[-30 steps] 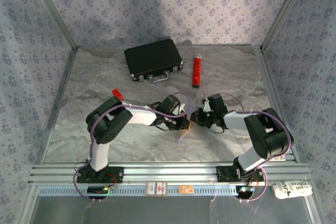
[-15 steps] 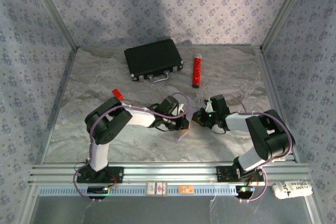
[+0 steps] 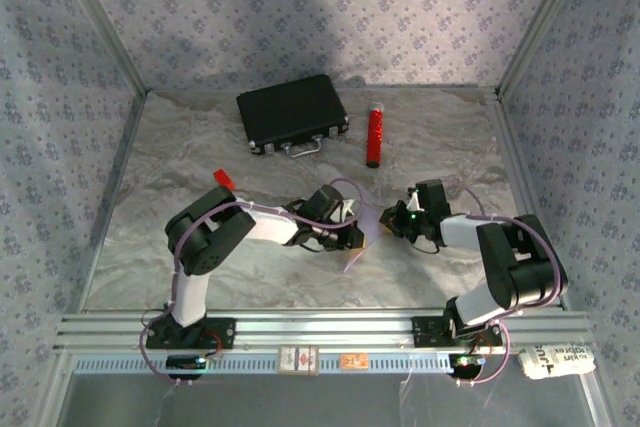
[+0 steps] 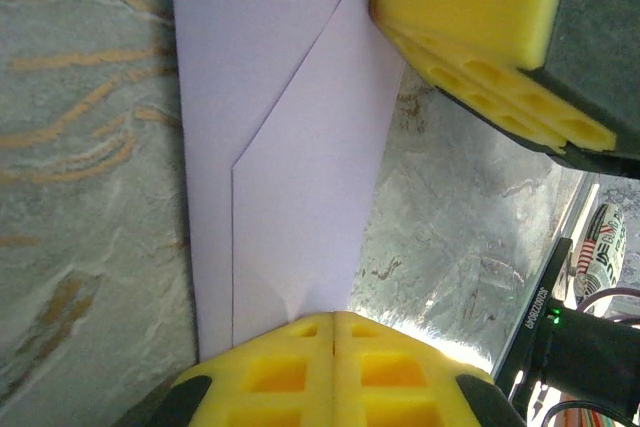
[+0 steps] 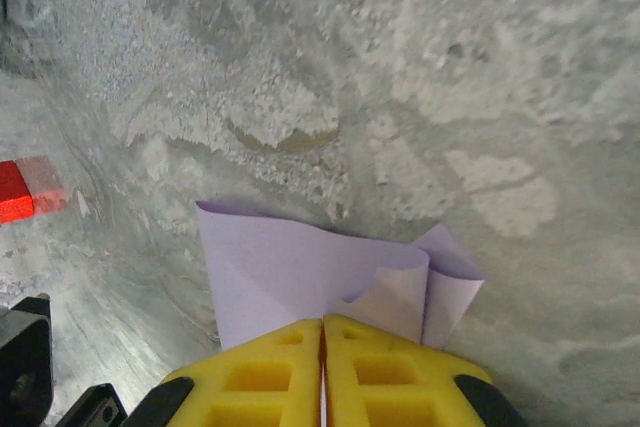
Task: Fold a paper plane with a square sheet of paper (pick it up from the middle)
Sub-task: Fold the wing for the fifth time at the center of the table.
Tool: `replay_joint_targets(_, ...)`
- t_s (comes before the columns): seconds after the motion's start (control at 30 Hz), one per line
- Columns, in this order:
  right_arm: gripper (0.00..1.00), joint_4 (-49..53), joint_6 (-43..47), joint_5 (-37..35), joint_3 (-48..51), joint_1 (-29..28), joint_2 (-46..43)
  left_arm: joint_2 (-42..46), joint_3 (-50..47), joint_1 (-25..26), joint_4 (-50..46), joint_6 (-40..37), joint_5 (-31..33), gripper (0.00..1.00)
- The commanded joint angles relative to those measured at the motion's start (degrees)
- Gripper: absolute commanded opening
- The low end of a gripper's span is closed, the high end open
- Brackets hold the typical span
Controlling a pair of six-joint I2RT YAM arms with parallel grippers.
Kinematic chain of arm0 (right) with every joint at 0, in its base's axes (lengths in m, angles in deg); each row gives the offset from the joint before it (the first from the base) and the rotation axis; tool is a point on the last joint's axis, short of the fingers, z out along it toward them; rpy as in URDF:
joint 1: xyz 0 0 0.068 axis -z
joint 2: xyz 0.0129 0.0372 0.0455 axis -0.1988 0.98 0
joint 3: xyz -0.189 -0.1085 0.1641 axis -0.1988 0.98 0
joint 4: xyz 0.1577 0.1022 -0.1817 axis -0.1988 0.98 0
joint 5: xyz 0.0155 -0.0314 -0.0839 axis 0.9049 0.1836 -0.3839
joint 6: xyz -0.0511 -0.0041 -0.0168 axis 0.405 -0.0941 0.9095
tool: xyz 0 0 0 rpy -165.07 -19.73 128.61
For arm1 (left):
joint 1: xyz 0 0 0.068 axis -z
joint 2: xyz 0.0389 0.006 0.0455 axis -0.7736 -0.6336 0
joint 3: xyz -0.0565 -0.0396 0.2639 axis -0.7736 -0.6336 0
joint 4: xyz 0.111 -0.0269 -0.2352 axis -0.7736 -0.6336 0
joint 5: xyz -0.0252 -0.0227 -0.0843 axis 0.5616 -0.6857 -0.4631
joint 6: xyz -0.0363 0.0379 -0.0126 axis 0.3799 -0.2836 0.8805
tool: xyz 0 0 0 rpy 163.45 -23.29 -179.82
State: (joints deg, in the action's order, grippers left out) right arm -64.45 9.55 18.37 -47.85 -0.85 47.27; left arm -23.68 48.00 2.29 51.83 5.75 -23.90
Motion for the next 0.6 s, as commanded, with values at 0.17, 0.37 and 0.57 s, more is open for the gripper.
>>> replay_joint_targets(0.17, 0.11, 5.3, 2.2, -3.6, -2.6, 4.6, 2.2, -4.8, -3.8, 1.6, -11.7, -0.9, 1.6, 0.00)
replay_joint_targets(0.37, 0.11, 6.9, 5.1, -0.2, -5.4, 8.0, 3.5, -4.6, -3.8, 1.6, -11.6, -1.0, 1.4, 0.00)
replay_joint_targets(0.57, 0.14, 8.1, 7.0, 3.1, -7.3, 8.3, -1.0, -4.2, -3.9, 1.7, -11.1, -0.6, 1.5, 0.00)
